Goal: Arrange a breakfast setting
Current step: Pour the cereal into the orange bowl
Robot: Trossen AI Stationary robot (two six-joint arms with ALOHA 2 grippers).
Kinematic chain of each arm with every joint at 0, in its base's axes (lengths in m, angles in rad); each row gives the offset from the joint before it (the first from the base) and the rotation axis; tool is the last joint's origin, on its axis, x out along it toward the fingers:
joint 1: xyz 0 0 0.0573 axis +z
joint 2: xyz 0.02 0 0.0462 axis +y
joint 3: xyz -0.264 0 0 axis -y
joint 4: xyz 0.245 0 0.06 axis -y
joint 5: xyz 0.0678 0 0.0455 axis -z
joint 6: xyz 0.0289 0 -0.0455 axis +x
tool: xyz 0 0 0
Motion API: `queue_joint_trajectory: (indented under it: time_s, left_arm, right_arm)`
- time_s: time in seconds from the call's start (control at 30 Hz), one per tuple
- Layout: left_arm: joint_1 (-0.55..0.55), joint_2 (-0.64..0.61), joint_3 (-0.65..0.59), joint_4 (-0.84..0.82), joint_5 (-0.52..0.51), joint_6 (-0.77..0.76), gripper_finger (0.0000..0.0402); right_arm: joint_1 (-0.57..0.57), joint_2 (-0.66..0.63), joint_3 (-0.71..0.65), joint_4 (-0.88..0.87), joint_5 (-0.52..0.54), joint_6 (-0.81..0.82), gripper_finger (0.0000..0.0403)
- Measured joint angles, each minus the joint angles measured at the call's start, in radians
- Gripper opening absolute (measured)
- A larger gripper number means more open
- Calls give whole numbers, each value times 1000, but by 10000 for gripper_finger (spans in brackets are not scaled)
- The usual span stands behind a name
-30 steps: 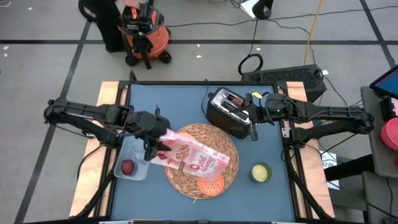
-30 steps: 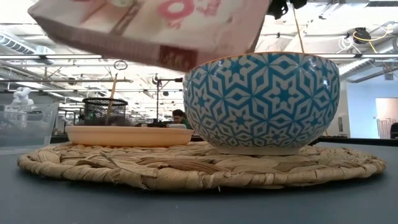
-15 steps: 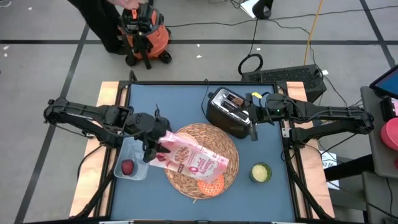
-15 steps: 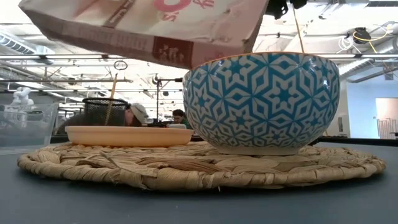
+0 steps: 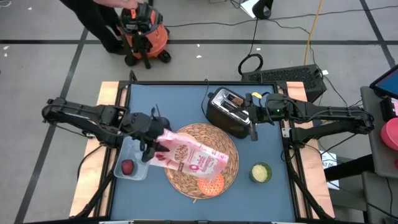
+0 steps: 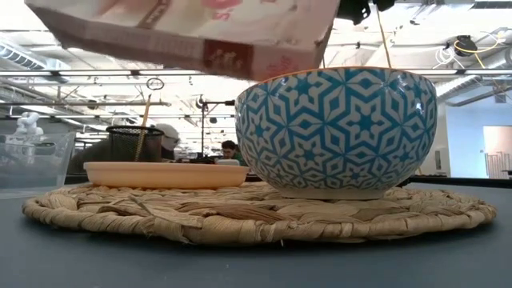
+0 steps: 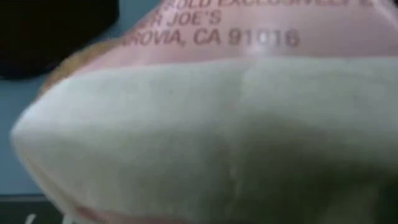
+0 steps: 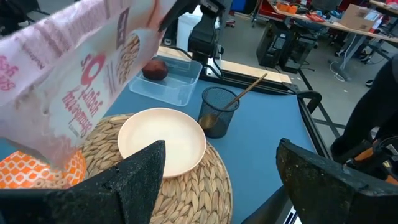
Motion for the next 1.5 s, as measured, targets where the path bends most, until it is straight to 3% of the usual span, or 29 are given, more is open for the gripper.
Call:
queue_joint_trajectory:
  time_s: [1.5]
  left_arm:
    - [-4,-1,0,13,46,-63,163]
  right_arm:
    - [0,0,0,1,0,0,293]
